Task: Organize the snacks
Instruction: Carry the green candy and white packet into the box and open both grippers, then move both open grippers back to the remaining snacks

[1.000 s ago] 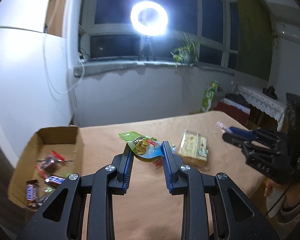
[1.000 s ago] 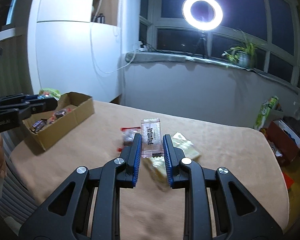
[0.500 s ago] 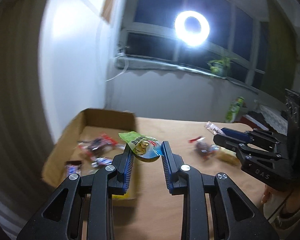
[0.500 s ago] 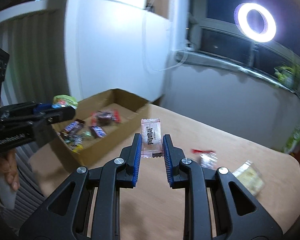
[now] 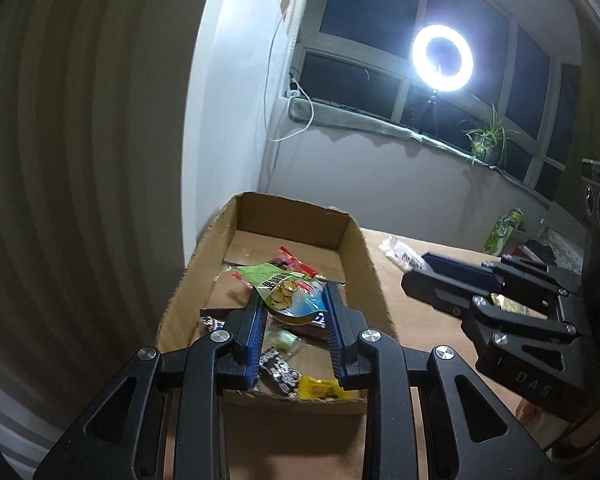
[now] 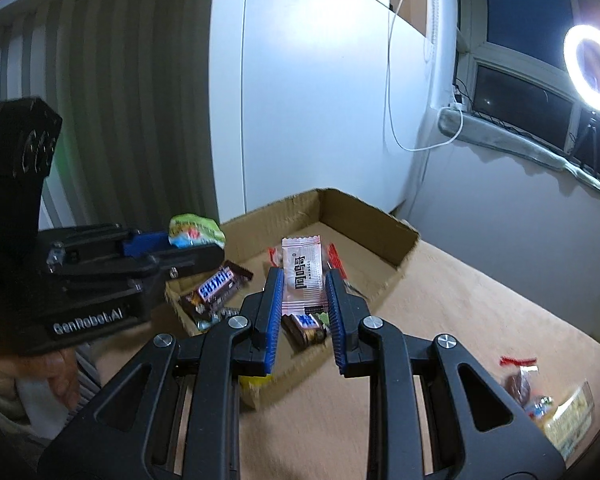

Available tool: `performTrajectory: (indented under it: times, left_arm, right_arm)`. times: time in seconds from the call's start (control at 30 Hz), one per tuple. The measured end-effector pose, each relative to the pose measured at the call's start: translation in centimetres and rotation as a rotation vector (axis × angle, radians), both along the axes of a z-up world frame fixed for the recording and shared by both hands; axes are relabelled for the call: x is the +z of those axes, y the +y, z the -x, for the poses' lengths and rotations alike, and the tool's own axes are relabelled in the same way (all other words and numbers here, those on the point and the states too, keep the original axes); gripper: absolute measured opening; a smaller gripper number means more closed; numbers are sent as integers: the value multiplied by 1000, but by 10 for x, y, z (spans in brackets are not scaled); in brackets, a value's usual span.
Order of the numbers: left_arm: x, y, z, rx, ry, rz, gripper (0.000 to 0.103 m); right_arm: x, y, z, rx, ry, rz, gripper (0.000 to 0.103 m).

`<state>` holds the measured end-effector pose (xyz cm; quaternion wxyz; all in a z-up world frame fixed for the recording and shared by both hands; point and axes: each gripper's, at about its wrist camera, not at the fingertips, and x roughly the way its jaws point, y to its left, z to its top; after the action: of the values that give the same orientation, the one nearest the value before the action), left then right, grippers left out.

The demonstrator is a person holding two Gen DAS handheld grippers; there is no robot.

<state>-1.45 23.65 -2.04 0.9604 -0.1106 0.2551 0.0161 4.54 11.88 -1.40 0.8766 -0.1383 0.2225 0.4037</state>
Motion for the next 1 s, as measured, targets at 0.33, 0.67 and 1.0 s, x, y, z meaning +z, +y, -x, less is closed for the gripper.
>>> performTrajectory:
  times: [0.33,0.67,1.0]
  left_arm:
    - [-24,1,-17,-11,101,-31,70]
    - [-25,20,1,77,80,-1,76]
    - [-11,7,-1,81,57,-2,76]
  right_arm:
    - [-12,26,-25,50,32,5,34]
    - [-14,-1,-12,0,11,-28,52]
    - [-9,-28,-5,-43,11,-72,65]
